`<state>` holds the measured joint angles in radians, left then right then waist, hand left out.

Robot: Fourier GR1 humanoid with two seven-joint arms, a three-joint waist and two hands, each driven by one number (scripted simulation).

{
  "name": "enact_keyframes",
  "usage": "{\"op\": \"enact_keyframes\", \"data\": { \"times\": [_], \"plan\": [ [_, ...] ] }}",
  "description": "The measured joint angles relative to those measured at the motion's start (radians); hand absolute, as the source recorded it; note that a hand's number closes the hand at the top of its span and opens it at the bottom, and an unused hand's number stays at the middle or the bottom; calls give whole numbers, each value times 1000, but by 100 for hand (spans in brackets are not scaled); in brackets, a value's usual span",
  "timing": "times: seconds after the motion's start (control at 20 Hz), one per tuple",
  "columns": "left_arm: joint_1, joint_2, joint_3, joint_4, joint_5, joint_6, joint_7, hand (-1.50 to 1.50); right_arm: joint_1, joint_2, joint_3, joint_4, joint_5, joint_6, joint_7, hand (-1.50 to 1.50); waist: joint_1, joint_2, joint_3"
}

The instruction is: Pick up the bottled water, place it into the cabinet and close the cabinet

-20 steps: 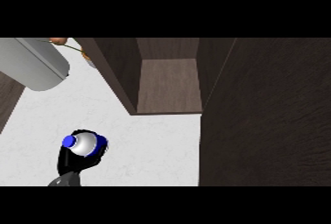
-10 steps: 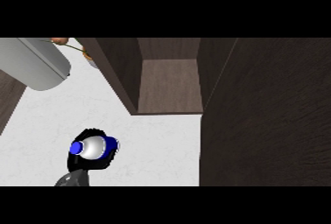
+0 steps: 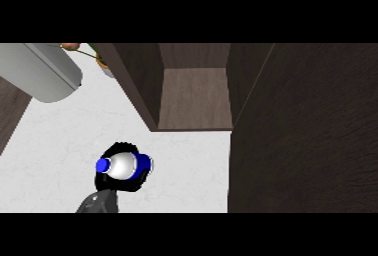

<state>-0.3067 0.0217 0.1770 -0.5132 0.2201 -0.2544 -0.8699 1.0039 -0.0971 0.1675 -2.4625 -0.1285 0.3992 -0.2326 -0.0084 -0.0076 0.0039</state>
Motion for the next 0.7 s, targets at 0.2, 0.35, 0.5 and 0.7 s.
{"op": "enact_keyframes", "data": {
  "times": [0.2, 0.35, 0.5, 0.7],
  "plan": [
    [-18, -13, -120, -70, 101, 59, 56, 150, -17, 12, 11, 4, 4, -9, 7, -150, -1, 1, -2],
    [-12, -18, -210, -164, 169, 119, 124, 150, -19, 15, 7, 5, 2, -10, 11, -150, 0, 0, -3],
    [-24, -20, -313, -258, 215, 227, 176, 150, -37, 19, 11, 7, 3, -16, 21, -150, 1, 0, -3],
    [-80, -21, -414, -355, 232, 399, 246, 150, -27, 16, 9, 1, -3, -11, 23, -150, -6, 1, -3]
  ]
}}
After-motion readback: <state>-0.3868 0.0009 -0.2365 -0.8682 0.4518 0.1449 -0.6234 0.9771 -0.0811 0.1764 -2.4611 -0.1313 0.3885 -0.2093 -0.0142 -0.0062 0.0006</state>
